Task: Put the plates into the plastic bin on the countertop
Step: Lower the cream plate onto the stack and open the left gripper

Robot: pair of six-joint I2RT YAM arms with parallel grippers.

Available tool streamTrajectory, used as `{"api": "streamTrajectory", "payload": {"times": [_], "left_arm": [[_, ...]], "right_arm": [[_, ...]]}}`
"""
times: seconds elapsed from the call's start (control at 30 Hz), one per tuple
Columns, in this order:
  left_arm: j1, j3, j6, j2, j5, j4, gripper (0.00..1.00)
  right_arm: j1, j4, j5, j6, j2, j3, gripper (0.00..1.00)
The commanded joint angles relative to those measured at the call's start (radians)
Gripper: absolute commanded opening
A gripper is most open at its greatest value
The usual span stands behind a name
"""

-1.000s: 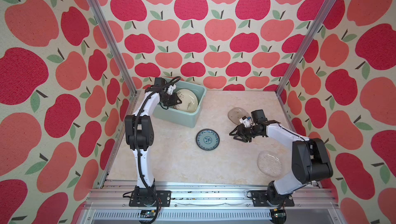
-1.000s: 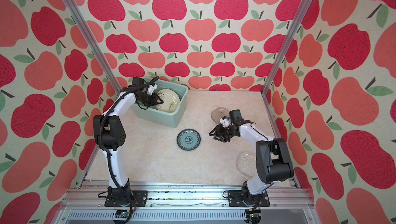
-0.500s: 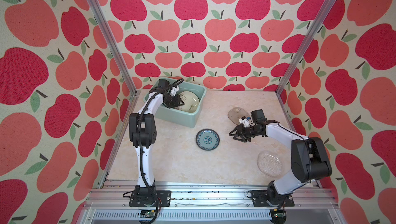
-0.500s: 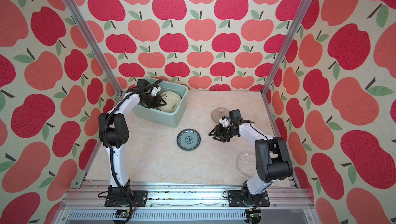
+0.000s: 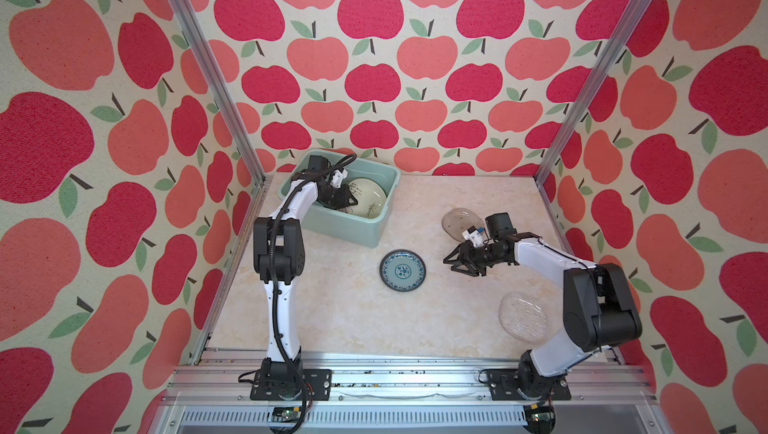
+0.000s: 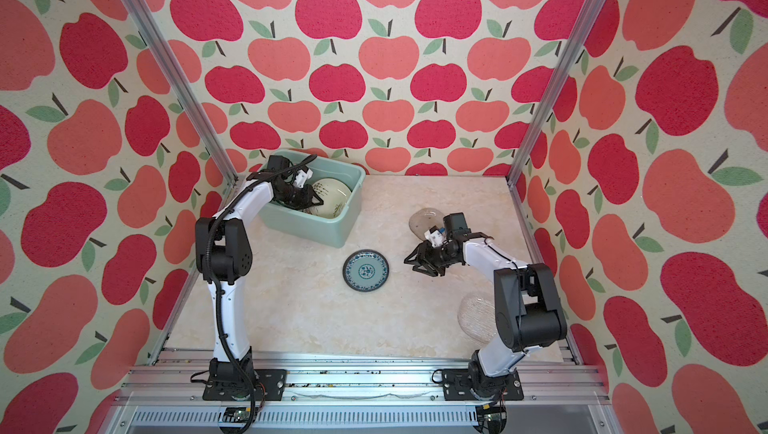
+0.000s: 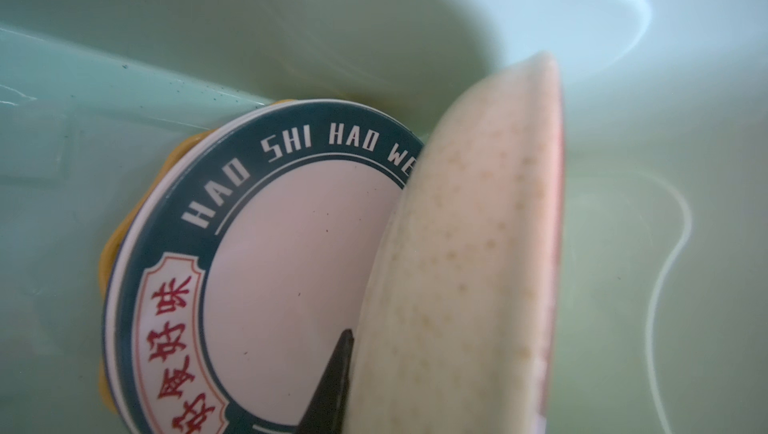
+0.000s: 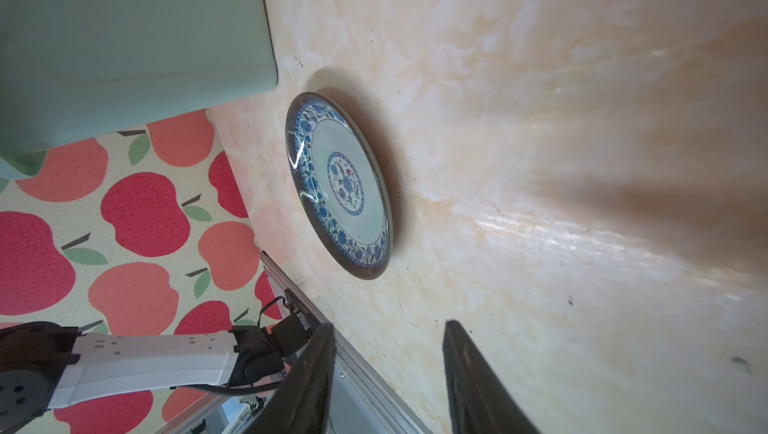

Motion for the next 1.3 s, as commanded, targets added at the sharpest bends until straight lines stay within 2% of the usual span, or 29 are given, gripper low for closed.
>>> {"api": "streamTrajectory", "payload": {"times": [0.0, 0.37, 0.63, 0.97, 1.27], "left_arm": [[-0.007, 0.052, -0.007, 0.009, 0.021, 0.025, 0.2], [-0.006, 0.107, 0.012, 0.049, -0.017, -0.017, 0.32], [-0.006, 0.157, 0.033, 0.082, -0.039, -0.054, 0.38], [-0.004, 0.167, 0.049, 0.104, -0.066, -0.065, 0.51], [-0.004, 0.173, 0.069, 0.135, -0.079, -0.074, 0.55]], "right_arm": [[0.005, 0.006, -0.023, -0.021, 0.018, 0.027, 0.45], [0.006, 0.008, -0.027, -0.023, 0.024, 0.029, 0.45], [0.005, 0.008, -0.031, -0.022, 0.03, 0.032, 0.45], [0.005, 0.008, -0.038, -0.024, 0.043, 0.036, 0.45], [0.005, 0.008, -0.041, -0.023, 0.06, 0.044, 0.45]]}}
